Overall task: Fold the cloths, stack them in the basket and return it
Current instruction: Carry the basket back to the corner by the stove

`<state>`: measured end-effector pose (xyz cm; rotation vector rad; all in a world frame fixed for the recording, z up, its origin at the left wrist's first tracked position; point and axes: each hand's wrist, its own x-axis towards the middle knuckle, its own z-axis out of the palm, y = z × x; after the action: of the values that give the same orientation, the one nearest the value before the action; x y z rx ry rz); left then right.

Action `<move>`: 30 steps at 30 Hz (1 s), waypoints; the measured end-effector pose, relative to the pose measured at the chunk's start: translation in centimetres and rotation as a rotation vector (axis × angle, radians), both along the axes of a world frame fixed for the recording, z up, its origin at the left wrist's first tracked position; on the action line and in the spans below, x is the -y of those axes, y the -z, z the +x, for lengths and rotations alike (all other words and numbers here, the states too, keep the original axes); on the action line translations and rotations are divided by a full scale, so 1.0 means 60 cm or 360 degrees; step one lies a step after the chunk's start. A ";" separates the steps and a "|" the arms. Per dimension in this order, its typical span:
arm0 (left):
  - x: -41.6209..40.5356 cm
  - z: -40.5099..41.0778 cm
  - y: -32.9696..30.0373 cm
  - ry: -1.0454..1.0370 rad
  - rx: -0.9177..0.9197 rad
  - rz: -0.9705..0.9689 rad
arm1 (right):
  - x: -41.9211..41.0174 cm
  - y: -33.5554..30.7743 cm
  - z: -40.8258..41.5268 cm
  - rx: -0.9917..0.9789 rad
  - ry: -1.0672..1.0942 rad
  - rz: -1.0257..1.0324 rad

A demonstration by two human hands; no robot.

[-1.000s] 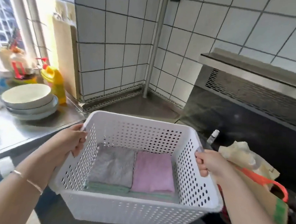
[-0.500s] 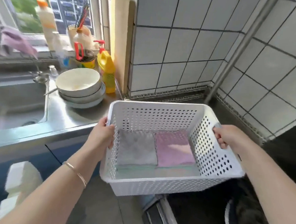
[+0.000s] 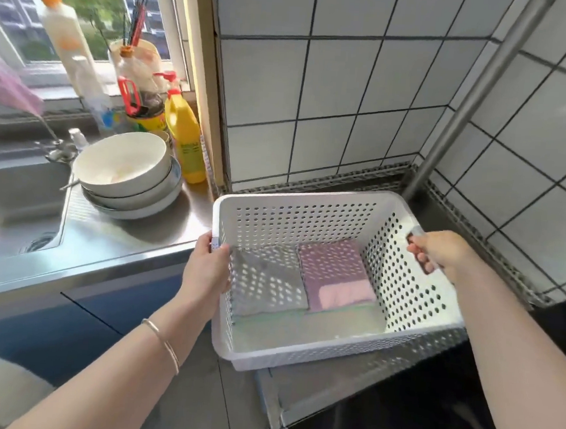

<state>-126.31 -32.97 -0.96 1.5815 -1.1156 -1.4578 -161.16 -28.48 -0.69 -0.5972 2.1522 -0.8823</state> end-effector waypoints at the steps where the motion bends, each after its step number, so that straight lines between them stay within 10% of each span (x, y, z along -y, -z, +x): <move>1: 0.002 -0.009 0.001 -0.0011 0.0015 -0.0012 | 0.003 0.003 -0.008 -0.0026 -0.0017 -0.0028; 12: 0.020 -0.120 0.023 -0.0088 0.0030 -0.0038 | -0.027 0.007 -0.111 -0.0678 -0.0103 0.0071; 30: 0.041 -0.207 0.052 -0.0266 -0.0081 -0.0035 | 0.002 0.013 -0.178 -0.0634 -0.0030 -0.0120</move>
<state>-138.75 -35.44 -4.10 1.5743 -0.9434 -1.3626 -171.85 -28.61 -1.45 -0.8915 2.4681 -0.8953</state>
